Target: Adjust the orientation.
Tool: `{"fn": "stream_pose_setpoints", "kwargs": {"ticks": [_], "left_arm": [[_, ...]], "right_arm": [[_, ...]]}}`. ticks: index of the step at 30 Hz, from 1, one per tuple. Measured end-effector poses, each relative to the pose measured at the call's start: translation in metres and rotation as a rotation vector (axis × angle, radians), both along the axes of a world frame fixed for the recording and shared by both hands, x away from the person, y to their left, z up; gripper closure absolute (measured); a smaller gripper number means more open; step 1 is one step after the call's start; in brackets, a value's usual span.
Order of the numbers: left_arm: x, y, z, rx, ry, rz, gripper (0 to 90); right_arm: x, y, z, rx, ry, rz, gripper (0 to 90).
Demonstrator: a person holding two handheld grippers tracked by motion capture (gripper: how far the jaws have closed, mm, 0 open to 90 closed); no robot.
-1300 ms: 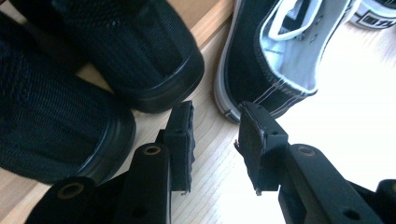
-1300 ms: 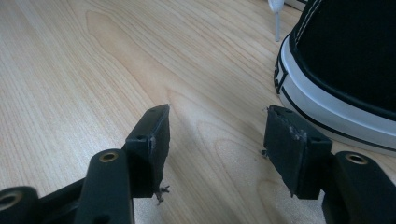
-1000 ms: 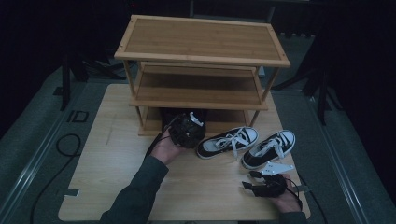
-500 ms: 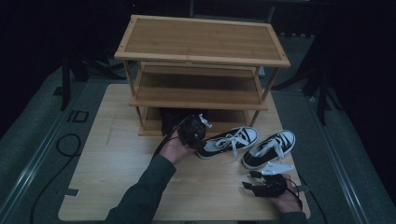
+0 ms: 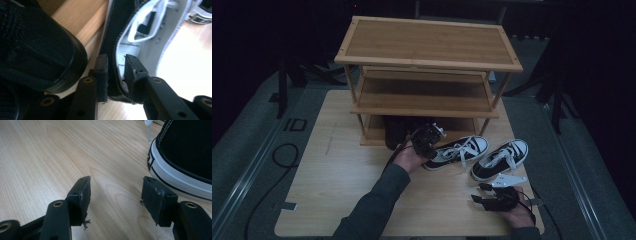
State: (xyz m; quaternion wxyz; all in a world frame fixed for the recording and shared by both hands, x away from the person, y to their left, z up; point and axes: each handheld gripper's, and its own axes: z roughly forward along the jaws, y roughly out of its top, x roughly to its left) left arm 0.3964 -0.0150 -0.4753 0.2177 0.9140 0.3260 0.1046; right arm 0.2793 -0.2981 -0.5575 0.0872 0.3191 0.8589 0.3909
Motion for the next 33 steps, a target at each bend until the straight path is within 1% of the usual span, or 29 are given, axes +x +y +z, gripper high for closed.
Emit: {"fn": "stream_pose_setpoints", "kwargs": {"ticks": [2, 3, 4, 6, 8, 10, 12, 14, 16, 17, 20, 27, 29, 30, 33], "left_arm": [[0.001, -0.001, 0.001, 0.029, -0.007, -0.008, 80.3], [0.001, -0.001, 0.001, 0.029, -0.007, -0.008, 82.2], [0.000, -0.003, 0.002, 0.063, -0.024, -0.026, 84.4], [-0.003, -0.004, 0.003, 0.065, -0.032, -0.032, 86.2], [-0.006, -0.005, 0.005, 0.081, -0.024, -0.056, 87.0], [-0.010, -0.005, 0.006, 0.088, -0.024, -0.083, 87.1], [-0.014, -0.005, 0.006, 0.087, -0.025, -0.093, 87.2], [-0.018, -0.005, 0.006, 0.071, -0.008, -0.103, 87.4], [-0.024, -0.004, 0.006, 0.072, -0.008, -0.118, 87.4], [-0.028, -0.004, 0.006, 0.060, -0.005, -0.115, 87.4], [-0.038, -0.001, 0.005, 0.050, 0.002, -0.123, 87.4], [-0.060, 0.016, 0.003, 0.002, 0.058, -0.150, 87.4], [-0.063, 0.020, 0.002, -0.011, 0.086, -0.165, 87.3], [-0.064, 0.022, 0.002, -0.012, 0.090, -0.175, 86.8], [-0.061, 0.029, 0.004, -0.065, 0.101, -0.165, 81.3]], "right_arm": [[0.000, 0.000, 0.000, 0.000, 0.000, 0.001, 40.2], [0.000, 0.000, 0.000, -0.001, 0.000, 0.001, 40.2], [0.000, 0.000, 0.000, -0.001, 0.000, 0.001, 40.1], [0.000, 0.000, 0.000, -0.002, 0.000, 0.000, 40.2], [0.000, 0.000, 0.000, -0.002, 0.000, 0.000, 40.2], [0.000, 0.000, 0.000, -0.002, -0.001, -0.001, 40.2], [0.000, -0.001, 0.000, -0.002, -0.002, -0.001, 40.2], [0.000, -0.001, 0.000, -0.004, -0.002, -0.002, 40.2], [0.000, -0.001, 0.000, -0.003, -0.001, -0.003, 40.2], [0.000, -0.002, 0.000, -0.003, -0.002, -0.004, 40.2], [0.000, -0.002, 0.000, -0.005, -0.002, -0.004, 40.2], [0.000, -0.002, 0.000, -0.005, -0.002, -0.004, 40.2], [0.000, -0.001, 0.000, -0.005, -0.002, -0.005, 40.2], [0.000, -0.001, 0.000, -0.007, -0.002, -0.005, 40.2], [0.000, -0.001, 0.000, -0.007, -0.003, -0.006, 40.2]]}}
